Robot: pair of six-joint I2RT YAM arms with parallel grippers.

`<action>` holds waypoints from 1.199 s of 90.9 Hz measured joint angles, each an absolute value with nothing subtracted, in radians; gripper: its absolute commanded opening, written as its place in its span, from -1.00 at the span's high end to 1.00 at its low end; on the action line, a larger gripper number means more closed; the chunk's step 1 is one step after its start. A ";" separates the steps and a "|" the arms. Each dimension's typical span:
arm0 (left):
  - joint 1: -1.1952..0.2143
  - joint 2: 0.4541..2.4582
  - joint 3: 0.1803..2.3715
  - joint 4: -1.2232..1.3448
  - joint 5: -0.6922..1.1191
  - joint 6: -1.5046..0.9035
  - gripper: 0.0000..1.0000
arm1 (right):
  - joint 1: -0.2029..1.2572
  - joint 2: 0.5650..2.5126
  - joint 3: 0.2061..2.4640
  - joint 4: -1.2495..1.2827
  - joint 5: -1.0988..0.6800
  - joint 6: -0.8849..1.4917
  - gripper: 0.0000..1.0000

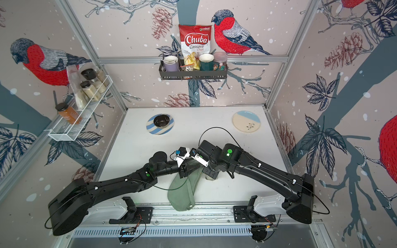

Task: Remove the decoration from the bag
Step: Adjust the bag at the center of the board.

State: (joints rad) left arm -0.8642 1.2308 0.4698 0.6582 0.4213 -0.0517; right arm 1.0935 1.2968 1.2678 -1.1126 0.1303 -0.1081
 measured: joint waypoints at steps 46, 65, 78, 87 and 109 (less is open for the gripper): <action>-0.878 1.326 0.494 0.708 0.392 -0.090 0.11 | 1.020 1.308 1.252 -1.147 0.063 -0.091 1.00; -0.822 1.052 0.484 0.430 0.230 -0.274 0.28 | 0.865 1.308 1.109 -0.974 -0.085 0.071 1.00; -0.829 0.969 0.623 0.009 0.091 -0.387 -0.10 | 0.869 1.353 1.050 -0.918 -0.141 0.244 1.00; -0.830 0.985 0.658 -0.257 0.015 -0.499 -0.27 | 0.891 1.397 1.042 -0.886 -0.146 0.331 1.00; -0.834 1.200 0.662 -0.535 -0.079 -0.683 -0.09 | 0.812 1.446 1.068 -0.832 -0.136 0.414 1.00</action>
State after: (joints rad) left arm -0.8337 1.1995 0.6617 -0.5354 -0.0792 -0.6834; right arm 0.8120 1.4460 1.0683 -0.8318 -0.1360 0.4141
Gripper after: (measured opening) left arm 0.603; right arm 0.050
